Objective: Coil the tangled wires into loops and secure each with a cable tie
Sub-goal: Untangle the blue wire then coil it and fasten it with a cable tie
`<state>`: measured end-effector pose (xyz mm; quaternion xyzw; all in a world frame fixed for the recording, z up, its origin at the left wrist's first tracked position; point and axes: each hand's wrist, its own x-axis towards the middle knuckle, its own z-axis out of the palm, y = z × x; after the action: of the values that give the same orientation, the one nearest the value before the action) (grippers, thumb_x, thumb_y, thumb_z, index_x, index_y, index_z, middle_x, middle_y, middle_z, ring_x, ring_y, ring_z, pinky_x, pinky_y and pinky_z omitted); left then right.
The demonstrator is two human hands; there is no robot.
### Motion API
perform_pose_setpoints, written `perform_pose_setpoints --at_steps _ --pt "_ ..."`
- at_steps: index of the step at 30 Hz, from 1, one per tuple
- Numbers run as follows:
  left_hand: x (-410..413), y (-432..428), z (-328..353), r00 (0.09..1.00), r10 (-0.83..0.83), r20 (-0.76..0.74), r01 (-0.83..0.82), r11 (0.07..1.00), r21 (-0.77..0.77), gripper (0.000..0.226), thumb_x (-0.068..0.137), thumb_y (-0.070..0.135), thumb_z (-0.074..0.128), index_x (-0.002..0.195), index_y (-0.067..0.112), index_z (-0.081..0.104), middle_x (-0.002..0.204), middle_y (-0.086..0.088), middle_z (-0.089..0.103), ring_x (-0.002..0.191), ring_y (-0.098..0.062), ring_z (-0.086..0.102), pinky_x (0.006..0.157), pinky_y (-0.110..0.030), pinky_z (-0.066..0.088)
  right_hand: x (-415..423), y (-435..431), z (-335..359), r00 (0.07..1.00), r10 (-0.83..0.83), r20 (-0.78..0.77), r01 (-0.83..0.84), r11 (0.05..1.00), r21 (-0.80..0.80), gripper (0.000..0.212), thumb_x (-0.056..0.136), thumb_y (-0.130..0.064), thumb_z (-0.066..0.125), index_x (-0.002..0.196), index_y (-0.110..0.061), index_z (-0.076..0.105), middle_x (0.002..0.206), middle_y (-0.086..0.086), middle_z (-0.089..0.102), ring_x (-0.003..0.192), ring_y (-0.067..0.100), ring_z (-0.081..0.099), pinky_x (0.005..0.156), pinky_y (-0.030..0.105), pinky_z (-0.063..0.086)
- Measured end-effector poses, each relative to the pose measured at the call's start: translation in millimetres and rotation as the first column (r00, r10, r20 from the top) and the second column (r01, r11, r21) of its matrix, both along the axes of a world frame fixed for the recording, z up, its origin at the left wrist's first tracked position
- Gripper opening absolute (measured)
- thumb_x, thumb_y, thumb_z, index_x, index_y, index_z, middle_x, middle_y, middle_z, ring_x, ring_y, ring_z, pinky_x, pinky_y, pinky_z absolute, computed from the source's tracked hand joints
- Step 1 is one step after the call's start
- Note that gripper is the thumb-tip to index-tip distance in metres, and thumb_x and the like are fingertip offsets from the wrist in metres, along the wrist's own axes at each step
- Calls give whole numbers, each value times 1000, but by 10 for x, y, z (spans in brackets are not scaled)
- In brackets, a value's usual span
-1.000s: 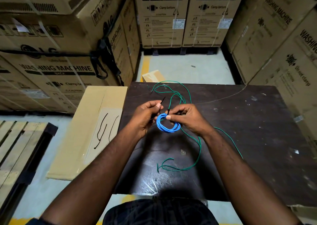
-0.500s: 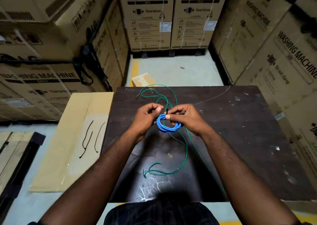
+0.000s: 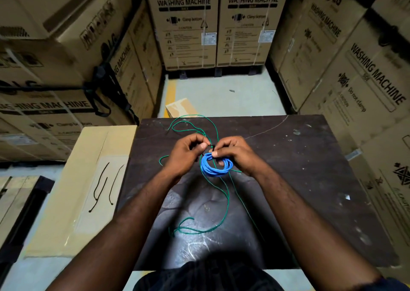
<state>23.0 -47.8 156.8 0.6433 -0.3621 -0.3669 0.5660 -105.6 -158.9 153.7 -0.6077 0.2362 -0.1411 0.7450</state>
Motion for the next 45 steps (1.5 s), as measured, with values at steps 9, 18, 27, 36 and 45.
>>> perform_pose_setpoints --at_steps 9,18,27,36,45 --pt "-121 -7 -128 968 85 235 -71 995 -66 27 85 -4 58 83 23 63 80 1 65 75 -8 58 72 -21 47 -34 -16 -89 1000 -24 -4 24 992 126 9 60 -1 65 60 -10 66 53 3 61 43 10 51 45 16 42" --pt "-302 -116 -197 953 162 257 -146 986 -79 25 84 7 58 83 32 63 87 5 68 84 -11 61 80 -28 48 -97 -71 -217 992 -122 35 113 973 203 11 60 -4 62 59 -14 64 60 2 61 55 14 54 56 24 41" --pt "-455 -224 -216 972 192 133 -183 980 -77 17 90 -1 56 91 13 64 83 2 66 71 -2 55 69 -17 46 -209 -109 -260 982 -166 89 130 938 322 12 67 -4 60 63 -15 64 61 1 57 59 12 53 59 24 41" --pt "-492 -248 -299 947 230 225 -227 973 -37 12 83 18 55 82 27 62 77 12 65 69 -8 56 72 -36 49 -254 -112 -259 992 -106 65 81 950 302 8 70 -12 59 64 -14 63 60 3 52 52 13 41 47 24 29" --pt "-551 -250 -288 955 248 162 -246 969 -33 17 86 14 57 81 28 64 76 12 65 69 -8 56 70 -38 48 -298 -118 -242 990 -128 62 98 929 358 1 68 -8 59 67 -8 60 59 4 54 47 10 43 41 18 32"
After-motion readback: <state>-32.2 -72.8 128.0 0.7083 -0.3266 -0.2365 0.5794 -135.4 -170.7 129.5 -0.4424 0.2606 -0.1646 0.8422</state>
